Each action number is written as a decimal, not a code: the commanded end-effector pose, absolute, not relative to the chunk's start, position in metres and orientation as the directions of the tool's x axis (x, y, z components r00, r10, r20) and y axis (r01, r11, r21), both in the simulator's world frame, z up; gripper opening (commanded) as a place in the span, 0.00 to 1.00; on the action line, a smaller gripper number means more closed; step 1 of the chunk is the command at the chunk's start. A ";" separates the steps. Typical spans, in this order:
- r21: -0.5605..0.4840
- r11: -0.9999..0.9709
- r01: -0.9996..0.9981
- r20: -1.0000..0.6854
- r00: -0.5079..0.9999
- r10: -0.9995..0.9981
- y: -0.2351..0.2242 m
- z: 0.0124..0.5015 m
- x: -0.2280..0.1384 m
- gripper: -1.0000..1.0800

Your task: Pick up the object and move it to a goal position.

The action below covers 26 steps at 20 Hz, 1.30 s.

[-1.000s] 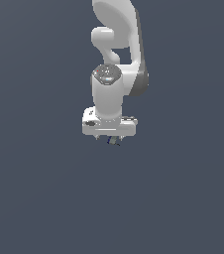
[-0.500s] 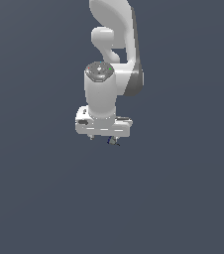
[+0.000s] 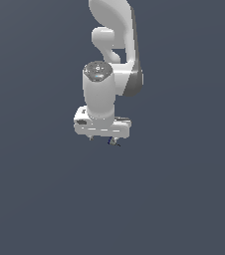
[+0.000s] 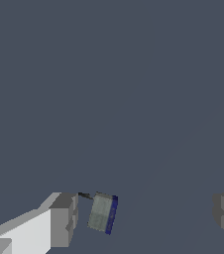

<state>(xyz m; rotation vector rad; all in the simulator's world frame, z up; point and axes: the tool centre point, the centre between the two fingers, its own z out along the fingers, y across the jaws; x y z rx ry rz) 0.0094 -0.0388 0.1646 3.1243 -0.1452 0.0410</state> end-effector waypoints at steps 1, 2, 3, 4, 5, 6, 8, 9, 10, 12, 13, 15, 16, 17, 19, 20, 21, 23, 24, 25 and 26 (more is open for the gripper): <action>0.013 -0.996 -0.085 0.026 0.996 -0.085 -0.039 0.164 0.009 0.96; 0.013 -0.997 -0.079 0.026 0.997 -0.078 -0.039 0.163 0.009 0.96; 0.014 -0.997 -0.071 0.026 0.997 -0.070 -0.038 0.162 0.008 0.96; 0.014 -0.998 -0.061 0.025 0.998 -0.061 -0.038 0.162 0.008 0.96; 0.015 -0.999 -0.051 0.025 0.998 -0.051 -0.038 0.161 0.007 0.96; 0.015 -0.999 -0.040 0.024 0.999 -0.039 -0.037 0.159 0.006 0.96; 0.017 -1.000 -0.014 0.023 1.000 -0.014 -0.036 0.157 0.005 0.96; 0.017 -1.000 0.000 0.022 1.000 0.000 -0.036 0.156 0.004 0.96; 0.018 -1.000 0.016 0.022 1.000 0.016 -0.036 0.154 0.003 0.96; 0.019 -0.998 0.051 0.020 0.998 0.052 -0.034 0.151 0.001 0.96; 0.020 -0.997 0.071 0.019 0.997 0.072 -0.034 0.149 0.000 0.96; 0.022 -0.993 0.115 0.017 0.993 0.116 -0.032 0.145 -0.002 0.96; 0.022 -0.990 0.139 0.015 0.990 0.140 -0.031 0.143 -0.004 0.96; 0.023 -0.986 0.165 0.014 0.986 0.165 -0.031 0.141 -0.005 0.96; 0.024 -0.975 0.220 0.011 0.975 0.220 -0.029 0.136 -0.008 0.96; 0.024 -0.968 0.249 0.010 0.968 0.250 -0.027 0.133 -0.010 0.96; 0.025 -0.960 0.279 0.008 0.960 0.279 -0.026 0.131 -0.012 0.96; 0.025 -0.941 0.337 0.005 0.942 0.337 -0.024 0.125 -0.016 0.96; 0.025 -0.931 0.365 0.004 0.931 0.365 -0.023 0.123 -0.018 0.96; 0.025 -0.919 0.393 0.002 0.919 0.394 -0.022 0.120 -0.019 0.96; 0.024 -0.907 0.421 0.001 0.907 0.421 -0.020 0.118 -0.021 0.96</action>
